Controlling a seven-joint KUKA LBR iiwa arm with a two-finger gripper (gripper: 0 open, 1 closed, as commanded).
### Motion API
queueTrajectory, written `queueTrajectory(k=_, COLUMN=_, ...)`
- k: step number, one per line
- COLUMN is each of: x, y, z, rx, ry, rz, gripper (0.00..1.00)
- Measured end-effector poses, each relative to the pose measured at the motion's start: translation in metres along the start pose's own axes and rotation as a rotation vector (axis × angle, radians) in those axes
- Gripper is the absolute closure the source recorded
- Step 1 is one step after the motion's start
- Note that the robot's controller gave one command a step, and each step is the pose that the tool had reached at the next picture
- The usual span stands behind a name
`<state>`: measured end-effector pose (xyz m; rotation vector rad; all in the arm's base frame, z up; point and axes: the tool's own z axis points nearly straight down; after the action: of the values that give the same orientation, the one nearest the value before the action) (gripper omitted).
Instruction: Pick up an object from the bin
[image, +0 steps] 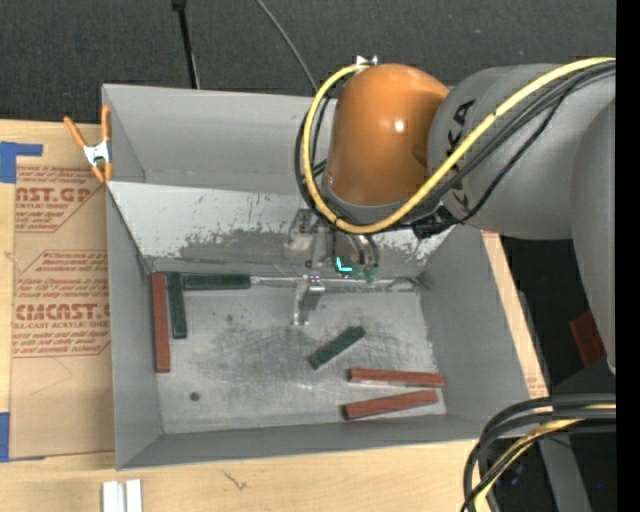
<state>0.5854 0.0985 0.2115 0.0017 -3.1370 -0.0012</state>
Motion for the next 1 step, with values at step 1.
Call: queueTrajectory(k=1, x=-0.0015, y=-0.0004, z=-0.0031, rx=-0.001, ry=-0.007, rz=0.001, gripper=0.0)
